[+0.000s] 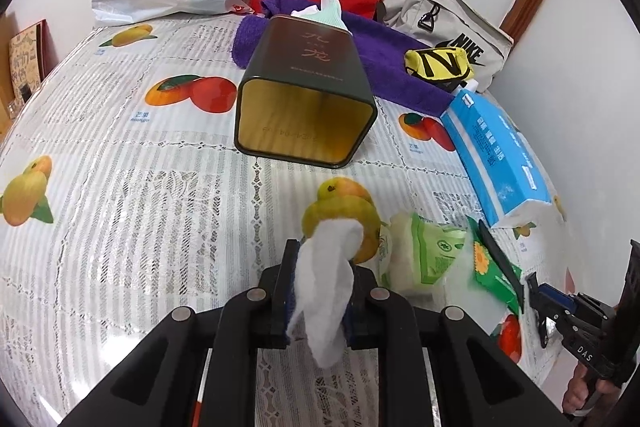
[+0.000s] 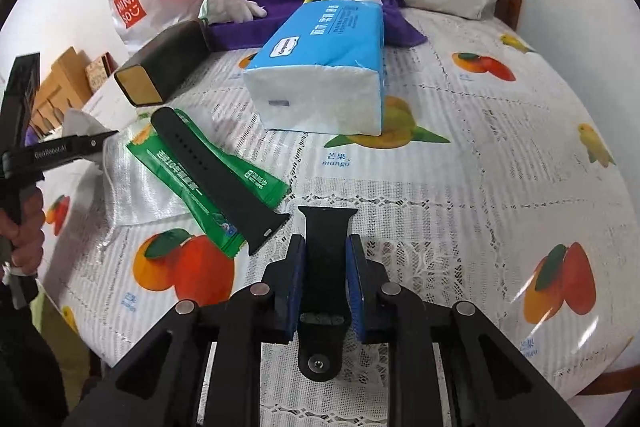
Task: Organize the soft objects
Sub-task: 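Carry the tissue and black strap toward the purple towel with both tools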
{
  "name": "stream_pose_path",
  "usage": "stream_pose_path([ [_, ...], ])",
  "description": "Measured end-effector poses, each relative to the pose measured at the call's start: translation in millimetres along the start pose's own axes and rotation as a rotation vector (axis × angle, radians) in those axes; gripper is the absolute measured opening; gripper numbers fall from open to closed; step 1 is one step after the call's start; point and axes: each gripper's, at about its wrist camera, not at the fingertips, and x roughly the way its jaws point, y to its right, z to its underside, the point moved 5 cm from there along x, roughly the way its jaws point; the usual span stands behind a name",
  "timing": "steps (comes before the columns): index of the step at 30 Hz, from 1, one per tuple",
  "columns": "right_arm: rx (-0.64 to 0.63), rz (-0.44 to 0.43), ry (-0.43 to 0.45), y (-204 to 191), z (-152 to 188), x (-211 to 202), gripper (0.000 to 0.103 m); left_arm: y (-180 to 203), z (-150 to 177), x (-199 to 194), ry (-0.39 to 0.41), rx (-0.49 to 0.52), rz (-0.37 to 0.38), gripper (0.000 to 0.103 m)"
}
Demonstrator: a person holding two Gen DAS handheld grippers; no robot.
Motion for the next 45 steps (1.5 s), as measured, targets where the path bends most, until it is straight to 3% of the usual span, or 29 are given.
stream_pose_path([
  [15,-0.065,-0.064,0.076,-14,-45,-24,0.021,1,-19,-32,0.042,-0.036,-0.027,0.017],
  [27,-0.119,-0.092,0.177,-13,-109,-38,0.021,14,-70,-50,0.104,-0.019,-0.031,0.017],
  [45,-0.135,-0.115,0.249,-16,-212,-16,0.021,36,-149,-27,0.123,0.026,-0.009,0.017],
])
